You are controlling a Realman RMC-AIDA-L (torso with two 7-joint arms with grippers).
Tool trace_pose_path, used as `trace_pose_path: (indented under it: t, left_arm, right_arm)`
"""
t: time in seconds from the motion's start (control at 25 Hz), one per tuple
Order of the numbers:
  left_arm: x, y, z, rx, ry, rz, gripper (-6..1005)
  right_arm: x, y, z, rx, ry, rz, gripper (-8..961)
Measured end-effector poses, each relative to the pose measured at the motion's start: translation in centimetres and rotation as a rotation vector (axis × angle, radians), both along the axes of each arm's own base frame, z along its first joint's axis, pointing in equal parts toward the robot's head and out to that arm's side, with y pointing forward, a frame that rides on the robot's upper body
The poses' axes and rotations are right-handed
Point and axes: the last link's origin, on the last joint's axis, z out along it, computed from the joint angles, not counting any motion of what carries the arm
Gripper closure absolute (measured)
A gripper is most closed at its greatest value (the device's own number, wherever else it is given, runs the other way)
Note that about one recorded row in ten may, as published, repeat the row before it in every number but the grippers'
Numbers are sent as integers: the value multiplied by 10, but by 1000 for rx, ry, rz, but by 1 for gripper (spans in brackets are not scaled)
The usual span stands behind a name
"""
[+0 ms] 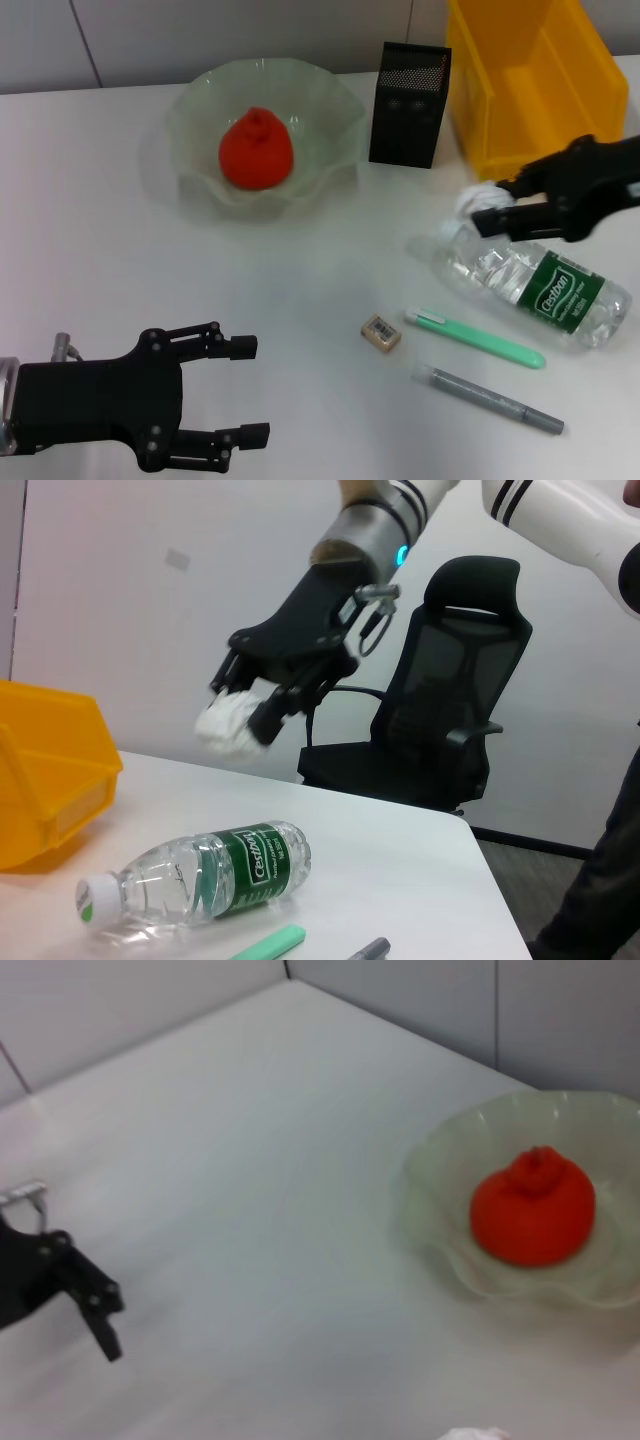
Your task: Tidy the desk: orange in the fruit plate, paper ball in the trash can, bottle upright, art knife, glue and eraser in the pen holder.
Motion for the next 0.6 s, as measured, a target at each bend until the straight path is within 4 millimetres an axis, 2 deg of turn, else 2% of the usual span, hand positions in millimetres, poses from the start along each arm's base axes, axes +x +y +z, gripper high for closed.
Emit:
trace_pose_path:
  t: [0.04,0.2,0.24,0.32,0.52,0.56,0.6]
  left_arm:
    - [0,0,0,0,0,0,157]
    - [0,0,0,0,1,0,157]
    - [0,0,0,0,1,0,157]
    - [0,0,0,-2,3,0,157]
    - [0,0,0,-2,4,0,157]
    - [-1,0,0,-3,4,1,157]
    - [-1,0,0,-3,4,1,157]
  right_arm:
    - [4,-4,8,11,20,-10,577]
    - [12,-6,22,47,25,-28,578]
    - [17,-8,32,68,19,-38,578]
    - [19,-9,35,75,17,-42,578]
    - [35,-6,55,155,-17,-69,579]
    - [42,-2,64,202,-31,-77,579]
    - [42,-2,64,202,-31,-77,579]
